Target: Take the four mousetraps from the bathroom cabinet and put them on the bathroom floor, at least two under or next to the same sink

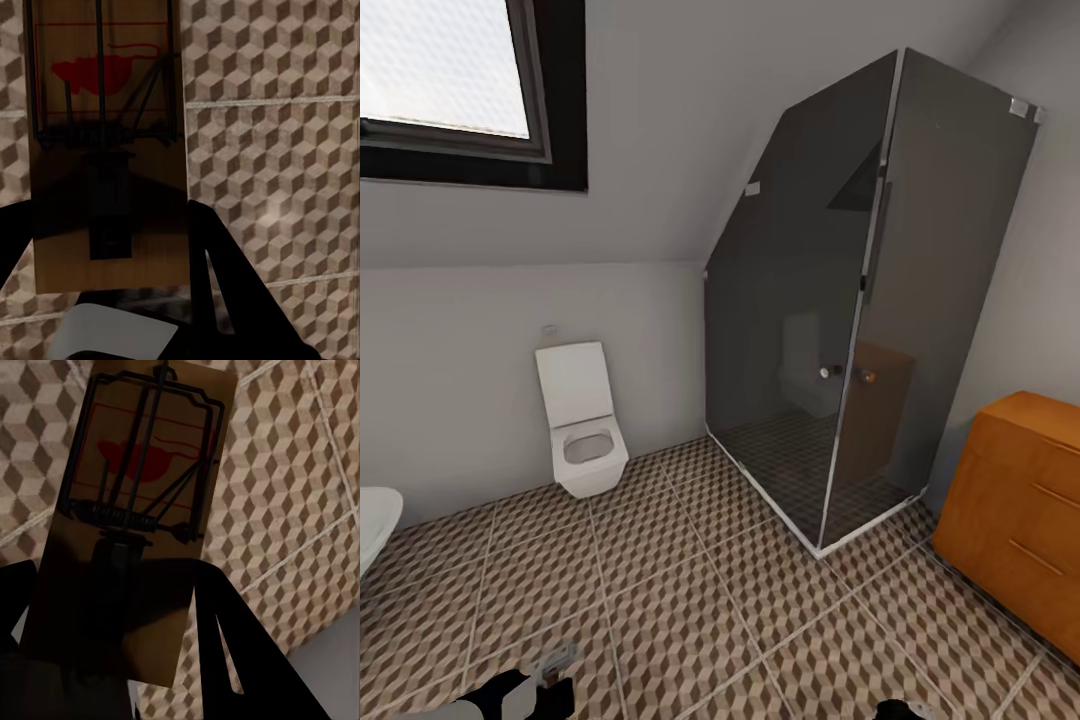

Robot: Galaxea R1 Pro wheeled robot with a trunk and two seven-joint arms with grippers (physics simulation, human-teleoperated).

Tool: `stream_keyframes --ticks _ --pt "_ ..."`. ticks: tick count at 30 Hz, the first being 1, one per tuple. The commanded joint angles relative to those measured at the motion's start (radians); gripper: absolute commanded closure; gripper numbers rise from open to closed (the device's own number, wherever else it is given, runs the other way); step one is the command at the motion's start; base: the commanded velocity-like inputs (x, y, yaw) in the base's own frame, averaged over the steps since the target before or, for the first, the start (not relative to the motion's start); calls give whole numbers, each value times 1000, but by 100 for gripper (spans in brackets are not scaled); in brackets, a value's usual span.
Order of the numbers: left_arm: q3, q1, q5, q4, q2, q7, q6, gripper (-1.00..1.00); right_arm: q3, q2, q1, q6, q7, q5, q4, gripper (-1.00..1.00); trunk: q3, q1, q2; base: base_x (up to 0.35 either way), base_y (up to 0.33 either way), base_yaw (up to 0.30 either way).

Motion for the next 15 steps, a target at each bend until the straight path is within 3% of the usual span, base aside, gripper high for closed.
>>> stream_keyframes --ticks 1,6,15 --pt "-9 -2 8 2 -4 -2 2 100 9 0 1 5 -3 -10 -3 100 0 0 -1 0 0 257" --pt "-8 -2 19 4 -19 -2 -16 100 9 3 4 5 -3 22 -4 100 4 0 -1 0 0 248" --pt "-8 2 22 6 -31 2 -51 100 8 3 5 5 -2 38 -4 100 13 0 -1 0 0 225"
